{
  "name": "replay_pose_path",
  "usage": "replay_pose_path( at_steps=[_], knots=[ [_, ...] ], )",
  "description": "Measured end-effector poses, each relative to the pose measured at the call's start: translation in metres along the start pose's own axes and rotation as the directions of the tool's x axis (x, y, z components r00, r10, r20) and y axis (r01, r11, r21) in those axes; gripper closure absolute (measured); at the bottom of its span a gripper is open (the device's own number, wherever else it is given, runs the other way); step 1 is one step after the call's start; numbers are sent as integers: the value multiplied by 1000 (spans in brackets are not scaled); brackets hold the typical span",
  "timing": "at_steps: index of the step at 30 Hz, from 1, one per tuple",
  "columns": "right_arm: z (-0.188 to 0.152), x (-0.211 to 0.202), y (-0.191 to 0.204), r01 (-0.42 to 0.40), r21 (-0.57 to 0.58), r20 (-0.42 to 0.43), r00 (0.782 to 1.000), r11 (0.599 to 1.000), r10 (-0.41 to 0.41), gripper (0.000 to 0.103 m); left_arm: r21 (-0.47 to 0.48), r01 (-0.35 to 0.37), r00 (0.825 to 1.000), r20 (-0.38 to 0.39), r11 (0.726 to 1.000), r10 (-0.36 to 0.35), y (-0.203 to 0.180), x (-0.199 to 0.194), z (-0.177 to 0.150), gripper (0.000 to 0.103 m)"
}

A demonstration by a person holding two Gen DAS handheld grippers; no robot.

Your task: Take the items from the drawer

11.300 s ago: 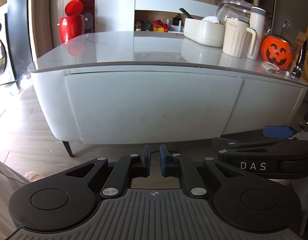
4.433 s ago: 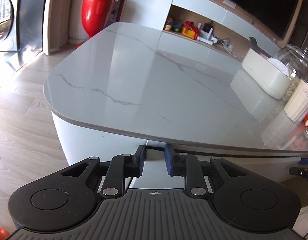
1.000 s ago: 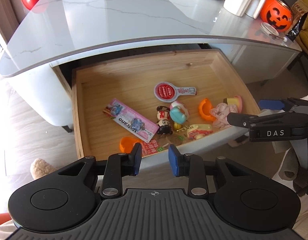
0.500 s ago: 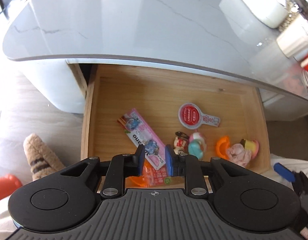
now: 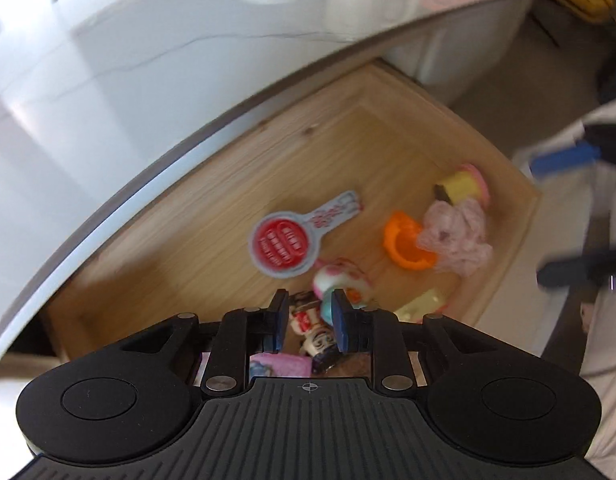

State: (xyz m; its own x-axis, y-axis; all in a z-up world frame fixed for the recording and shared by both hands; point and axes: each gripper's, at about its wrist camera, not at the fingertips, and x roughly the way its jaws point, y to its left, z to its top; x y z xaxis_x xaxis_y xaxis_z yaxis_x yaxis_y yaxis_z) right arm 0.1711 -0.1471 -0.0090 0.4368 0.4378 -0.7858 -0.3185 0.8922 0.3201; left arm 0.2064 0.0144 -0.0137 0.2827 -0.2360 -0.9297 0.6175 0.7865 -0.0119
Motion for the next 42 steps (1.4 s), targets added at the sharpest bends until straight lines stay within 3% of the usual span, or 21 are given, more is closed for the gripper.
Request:
replay_pose_path(
  at_steps=[2, 5, 9, 12, 16, 19, 24, 25, 26, 28, 31, 35, 38, 40, 42],
  knots=[
    [13, -10, -13, 39, -11, 50, 998, 999, -38, 0, 54, -5, 1000, -17, 999, 6, -12, 10, 6, 74],
    [34, -22, -31, 140, -29, 114, 984, 990, -136, 0, 58, -11, 999, -48, 998, 14, -18, 30, 14, 75],
    [48, -23, -52, 191, -9, 126, 974, 982, -188, 0, 42, 2, 993, -121, 999, 3, -17, 55, 16, 75],
    [47, -12, -59, 168, 14, 77, 983, 986, -169, 0, 38, 33, 991, -133, 999, -28, -13, 60, 19, 74],
    [47, -1, -48, 159, -51, 45, 987, 986, -157, 0, 14, 42, 983, -179, 999, -39, -7, 65, 24, 75],
    [54, 7, -36, 111, -145, -11, 993, 983, -114, 0, 15, 58, 982, -183, 998, -55, -4, 66, 23, 76],
    [71, 41, -4, 40, -374, -157, 982, 926, -106, 0, 57, 46, 989, -141, 997, -38, -5, 55, 12, 81],
    [72, 48, 2, 23, -411, -196, 974, 911, -113, 1, 52, 37, 992, -118, 998, -30, -5, 52, 11, 82],
    [73, 55, 8, 5, -444, -233, 965, 896, -121, 5, 37, 36, 995, -89, 999, -32, -2, 43, 8, 98],
    [71, 67, 20, -66, -492, -323, 940, 868, -112, 21, -17, 53, 998, -22, 998, -54, 7, 18, -1, 97],
    [69, 87, 33, -164, -479, -432, 899, 863, -69, 30, -120, 78, 991, 114, 990, -65, 20, -28, -22, 97],
    [62, 129, 57, -261, -449, -568, 822, 855, -48, 40, -225, 100, 974, 220, 969, -49, 34, -57, -46, 97],
    [56, 162, 68, -278, -427, -653, 753, 861, -80, 44, -271, 135, 970, 231, 953, -71, 44, -50, -52, 97],
    [53, 178, 71, -269, -402, -692, 715, 875, -98, 54, -307, 145, 977, 196, 941, -87, 51, -43, -56, 97],
    [51, 182, 72, -266, -396, -701, 705, 879, -102, 59, -318, 134, 983, 163, 939, -85, 54, -39, -59, 95]
  ],
)
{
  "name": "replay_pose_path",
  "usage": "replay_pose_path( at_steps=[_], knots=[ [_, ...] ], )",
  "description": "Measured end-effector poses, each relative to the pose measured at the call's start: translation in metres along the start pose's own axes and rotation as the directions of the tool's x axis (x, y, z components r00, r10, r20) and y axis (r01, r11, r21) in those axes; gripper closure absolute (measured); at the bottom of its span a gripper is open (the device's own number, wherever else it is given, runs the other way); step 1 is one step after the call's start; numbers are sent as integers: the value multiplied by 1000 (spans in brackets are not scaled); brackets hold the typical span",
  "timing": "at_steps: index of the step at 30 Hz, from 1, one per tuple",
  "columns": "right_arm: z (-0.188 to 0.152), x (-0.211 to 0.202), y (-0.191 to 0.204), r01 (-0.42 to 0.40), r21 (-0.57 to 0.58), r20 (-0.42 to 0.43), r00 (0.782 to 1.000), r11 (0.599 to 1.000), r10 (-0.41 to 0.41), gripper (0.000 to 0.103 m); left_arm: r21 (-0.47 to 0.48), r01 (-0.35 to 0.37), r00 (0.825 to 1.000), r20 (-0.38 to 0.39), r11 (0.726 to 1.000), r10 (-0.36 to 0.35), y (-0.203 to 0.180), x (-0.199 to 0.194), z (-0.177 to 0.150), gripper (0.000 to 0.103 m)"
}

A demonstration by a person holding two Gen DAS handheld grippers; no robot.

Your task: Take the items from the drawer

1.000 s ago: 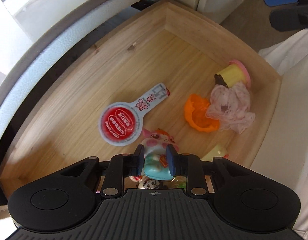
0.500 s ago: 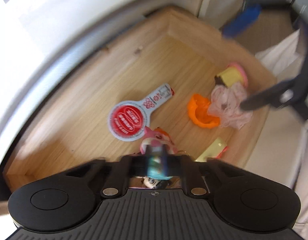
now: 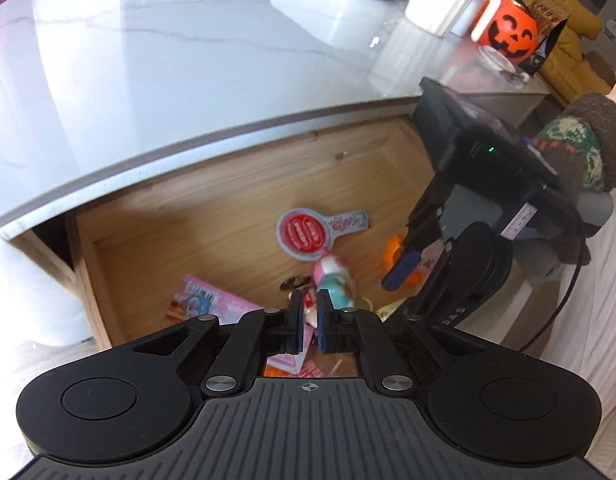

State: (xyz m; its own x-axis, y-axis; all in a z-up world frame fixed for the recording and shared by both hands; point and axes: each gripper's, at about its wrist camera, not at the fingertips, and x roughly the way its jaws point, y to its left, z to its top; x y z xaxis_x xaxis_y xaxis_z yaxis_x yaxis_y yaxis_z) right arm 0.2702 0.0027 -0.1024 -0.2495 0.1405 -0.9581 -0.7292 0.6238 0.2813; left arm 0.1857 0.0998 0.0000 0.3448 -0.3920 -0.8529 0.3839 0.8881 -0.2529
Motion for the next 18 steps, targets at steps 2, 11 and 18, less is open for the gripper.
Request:
replay_pose_path(
  at_steps=[2, 11, 18],
  knots=[
    [-4, -3, 1, 3, 1, 16, 1000, 1000, -3, 63, 9, -14, 1000, -6, 1000, 14, -1, 4, 1, 93],
    [-86, -80, -11, 31, 125, 368, 927, 992, -75, 25, 371, -104, 994, 10, 923, 108, -53, 29, 7, 90],
    [-148, -101, -40, 138, 224, 477, 847, 965, -232, 16, 336, -59, 983, -147, 940, 115, -71, 90, 47, 87]
  ],
)
